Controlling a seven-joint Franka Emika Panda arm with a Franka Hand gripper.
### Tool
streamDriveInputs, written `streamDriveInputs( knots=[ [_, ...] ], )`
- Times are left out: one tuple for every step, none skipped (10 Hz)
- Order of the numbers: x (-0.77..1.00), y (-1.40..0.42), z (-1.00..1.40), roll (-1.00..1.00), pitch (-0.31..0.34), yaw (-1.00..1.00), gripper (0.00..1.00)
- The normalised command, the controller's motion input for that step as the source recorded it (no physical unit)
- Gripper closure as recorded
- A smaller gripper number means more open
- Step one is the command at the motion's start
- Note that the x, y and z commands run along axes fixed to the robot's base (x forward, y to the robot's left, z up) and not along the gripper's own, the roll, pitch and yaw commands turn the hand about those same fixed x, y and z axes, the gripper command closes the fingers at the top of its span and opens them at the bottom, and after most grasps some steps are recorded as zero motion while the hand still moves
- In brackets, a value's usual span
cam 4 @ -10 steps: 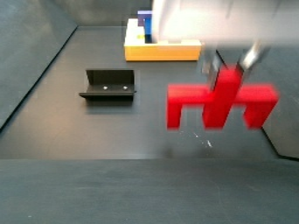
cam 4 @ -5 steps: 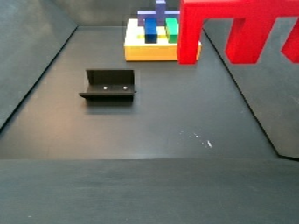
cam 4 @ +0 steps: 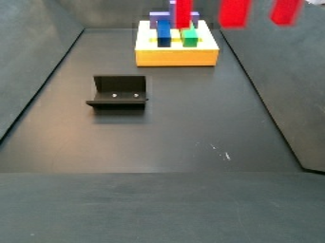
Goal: Pick up the red object. Move up. Move to above the board. Insert the red object.
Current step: Move to above the board.
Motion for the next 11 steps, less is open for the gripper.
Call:
streamDriveInputs(
  knots=[
    [0.22,-1.40,0.13,0.00,0.026,0.01,1.00],
    [0.22,-1.40,0.13,-0.01,0.029,0.01,1.00],
    [0.23,-1.40,0.14,-0.03,0.030,0.01,1.00],
    [0.23,-1.40,0.14,0.00,0.042,0.01,1.00],
    [0.23,-1.40,0.15,0.00,0.058,0.01,1.00],
    [0.25,-1.40,0.15,-0.02,0.092,0.01,1.00],
    [0.27,-1.40,0.15,0.00,0.116,0.01,1.00],
    [0.29,-1.40,0.16,0.01,0.141,0.01,1.00],
    [0.34,-1.40,0.17,0.00,0.165,0.01,1.00],
    [0.37,-1.40,0.18,0.01,0.169,0.01,1.00],
    [0.17,-0.47,0.07,0.05,0.166,0.01,1.00]
  ],
)
